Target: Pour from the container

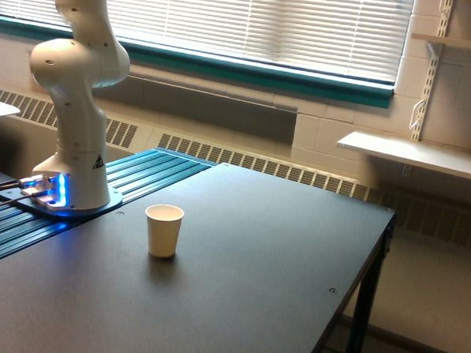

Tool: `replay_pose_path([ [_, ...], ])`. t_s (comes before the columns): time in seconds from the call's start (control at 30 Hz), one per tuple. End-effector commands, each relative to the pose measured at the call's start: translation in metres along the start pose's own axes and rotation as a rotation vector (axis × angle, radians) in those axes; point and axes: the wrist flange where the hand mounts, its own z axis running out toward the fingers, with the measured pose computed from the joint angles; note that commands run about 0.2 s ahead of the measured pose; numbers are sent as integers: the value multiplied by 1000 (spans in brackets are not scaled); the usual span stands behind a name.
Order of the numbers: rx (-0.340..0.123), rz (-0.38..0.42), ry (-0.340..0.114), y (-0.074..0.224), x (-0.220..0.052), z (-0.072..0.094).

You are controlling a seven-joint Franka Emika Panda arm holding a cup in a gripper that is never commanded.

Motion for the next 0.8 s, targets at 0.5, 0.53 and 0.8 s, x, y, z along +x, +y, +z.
replay_pose_path([
  [0.5,-330,-240,-467,87,-109,-35],
  [0.53,-345,-256,-495,91,-116,-40],
  [0.8,-508,-232,-609,114,-153,-90],
])
